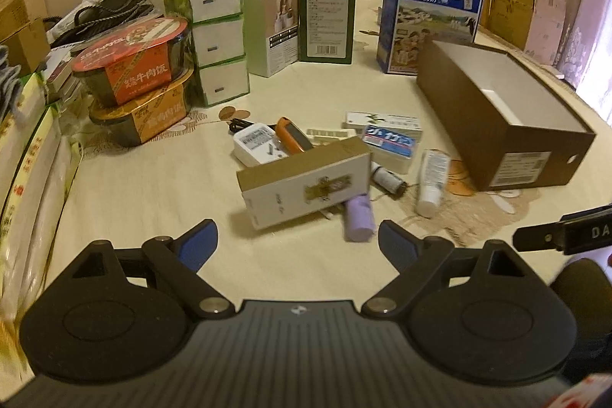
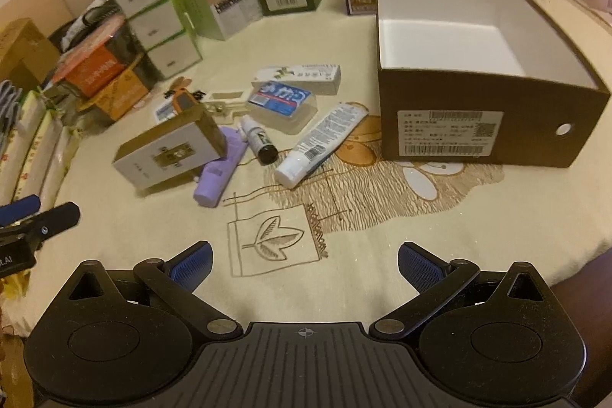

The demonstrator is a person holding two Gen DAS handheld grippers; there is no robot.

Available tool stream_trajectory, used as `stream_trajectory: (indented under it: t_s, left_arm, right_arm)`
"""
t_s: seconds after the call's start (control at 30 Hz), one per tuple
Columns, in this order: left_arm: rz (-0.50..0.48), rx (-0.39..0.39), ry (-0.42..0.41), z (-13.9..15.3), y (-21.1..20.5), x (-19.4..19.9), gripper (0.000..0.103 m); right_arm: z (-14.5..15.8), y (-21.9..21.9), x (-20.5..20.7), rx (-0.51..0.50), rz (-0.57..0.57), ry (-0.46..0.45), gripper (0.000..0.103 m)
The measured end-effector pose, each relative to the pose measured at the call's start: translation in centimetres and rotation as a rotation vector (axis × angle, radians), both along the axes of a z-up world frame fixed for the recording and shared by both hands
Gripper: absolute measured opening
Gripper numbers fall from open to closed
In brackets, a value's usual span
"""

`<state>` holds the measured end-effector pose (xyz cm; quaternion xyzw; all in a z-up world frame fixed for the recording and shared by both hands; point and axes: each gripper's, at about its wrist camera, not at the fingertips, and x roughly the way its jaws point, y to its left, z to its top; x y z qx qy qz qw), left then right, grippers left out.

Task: Organize rigid objects
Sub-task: 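Grasp the gold box with the left tool while the right tool grasps the white tube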

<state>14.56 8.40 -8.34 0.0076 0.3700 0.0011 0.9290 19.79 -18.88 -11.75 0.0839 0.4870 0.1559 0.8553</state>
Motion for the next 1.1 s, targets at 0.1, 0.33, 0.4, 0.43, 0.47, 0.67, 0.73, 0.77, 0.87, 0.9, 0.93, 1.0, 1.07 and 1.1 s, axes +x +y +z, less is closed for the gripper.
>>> stream_trajectory:
  t_s: [0.1, 0.33, 0.4, 0.43, 0.47, 0.67, 0.73, 0.77, 0.87, 0.9, 0.93, 1.0, 1.07, 1.1]
  left_arm:
    - [-0.035, 0.035, -0.005, -0.8, 0.7, 1.8, 0.089]
    - [-0.163, 0.095, -0.025, -2.5, 1.3, 6.4, 0.089]
    - [-0.204, 0.11, -0.021, -3.0, 1.3, 7.6, 0.089]
    - [-0.224, 0.118, -0.015, -3.3, 1.3, 8.2, 0.089]
    - [-0.245, 0.126, -0.01, -3.6, 1.3, 8.8, 0.089]
    - [-0.342, 0.152, 0.029, -5.1, 1.2, 11.5, 0.088]
    - [-0.359, 0.152, 0.047, -5.5, 1.2, 12.4, 0.088]
    - [-0.368, 0.157, 0.055, -5.7, 1.2, 12.7, 0.086]
    - [-0.391, 0.169, 0.08, -6.1, 1.1, 13.4, 0.081]
    - [-0.392, 0.168, 0.086, -6.1, 1.1, 13.5, 0.078]
    - [-0.395, 0.16, 0.093, -6.1, 1.1, 13.6, 0.076]
    - [-0.412, 0.139, 0.106, -6.1, 1.0, 13.6, 0.063]
    - [-0.42, 0.14, 0.115, -6.1, 0.7, 13.5, 0.059]
    - [-0.421, 0.145, 0.117, -6.0, 0.6, 13.4, 0.055]
  right_arm:
    - [-0.9, 0.4, 1.7, 0.001, -0.003, 0.014, 0.101]
    - [-2.9, 1.4, 5.4, 0.02, -0.024, 0.02, 0.098]
    - [-3.5, 1.8, 6.4, 0.021, -0.018, 0.028, 0.09]
    - [-3.9, 1.9, 6.8, 0.022, -0.017, 0.035, 0.087]
    - [-4.2, 2.1, 7.2, 0.022, -0.017, 0.041, 0.085]
    - [-5.6, 3.2, 8.7, 0.007, -0.006, 0.054, 0.076]
    - [-5.9, 3.5, 9.2, 0.011, -0.008, 0.057, 0.074]
    - [-6.1, 3.6, 9.4, 0.014, -0.01, 0.057, 0.073]
    - [-6.5, 4.1, 10.0, 0.005, -0.013, 0.061, 0.072]
    - [-6.6, 4.3, 10.1, 0.009, -0.011, 0.06, 0.071]
    - [-6.7, 4.4, 10.3, 0.01, -0.011, 0.058, 0.07]
    - [-6.9, 4.9, 10.7, -0.002, -0.01, 0.052, 0.069]
    - [-7.2, 5.3, 11.0, -0.021, -0.006, 0.044, 0.063]
    - [-7.3, 5.4, 11.2, -0.033, -0.007, 0.044, 0.06]
